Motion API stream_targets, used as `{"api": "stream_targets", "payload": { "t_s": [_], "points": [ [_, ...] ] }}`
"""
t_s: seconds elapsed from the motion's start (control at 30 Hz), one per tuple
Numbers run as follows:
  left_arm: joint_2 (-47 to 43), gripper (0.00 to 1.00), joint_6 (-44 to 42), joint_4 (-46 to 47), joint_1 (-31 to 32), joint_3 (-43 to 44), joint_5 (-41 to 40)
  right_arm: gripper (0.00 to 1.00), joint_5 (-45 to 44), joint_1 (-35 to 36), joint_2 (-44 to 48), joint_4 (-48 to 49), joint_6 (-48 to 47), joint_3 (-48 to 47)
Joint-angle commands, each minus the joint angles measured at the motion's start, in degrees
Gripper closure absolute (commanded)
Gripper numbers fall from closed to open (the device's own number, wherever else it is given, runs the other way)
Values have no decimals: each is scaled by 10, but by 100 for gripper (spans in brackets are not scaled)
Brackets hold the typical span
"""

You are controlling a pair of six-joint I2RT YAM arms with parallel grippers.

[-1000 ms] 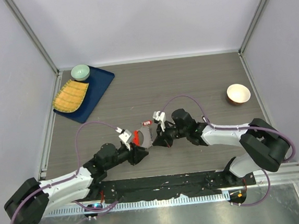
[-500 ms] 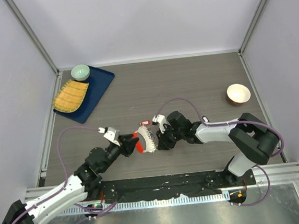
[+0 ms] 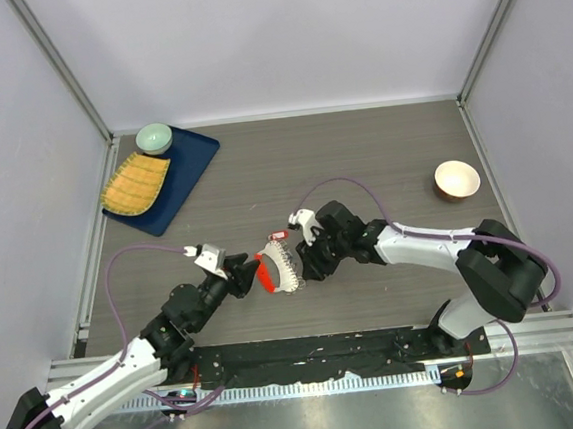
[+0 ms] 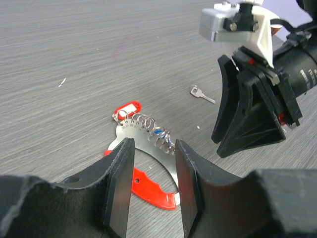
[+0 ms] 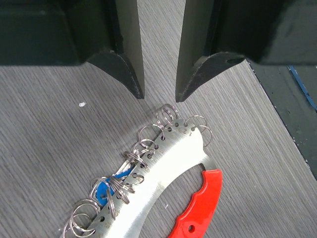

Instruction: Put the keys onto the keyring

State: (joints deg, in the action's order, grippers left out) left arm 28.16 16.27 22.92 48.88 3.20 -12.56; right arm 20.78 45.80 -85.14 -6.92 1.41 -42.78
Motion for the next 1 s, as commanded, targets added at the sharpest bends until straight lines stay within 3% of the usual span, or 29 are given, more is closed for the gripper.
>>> {"api": "stream_targets", "payload": {
  "t_s": [0.0,0.37,0.97],
  "points": [
    [4,58,-10,6,2,-7,5,62,20,3,-24,-24,24,-40],
    [-15,57,-7,-6,2,-9,7,64,48,3,-80,9,111,-36],
    [-16,57,-6,-9,2,-7,11,74,50,6,-100,18,140,-40]
  ]
}}
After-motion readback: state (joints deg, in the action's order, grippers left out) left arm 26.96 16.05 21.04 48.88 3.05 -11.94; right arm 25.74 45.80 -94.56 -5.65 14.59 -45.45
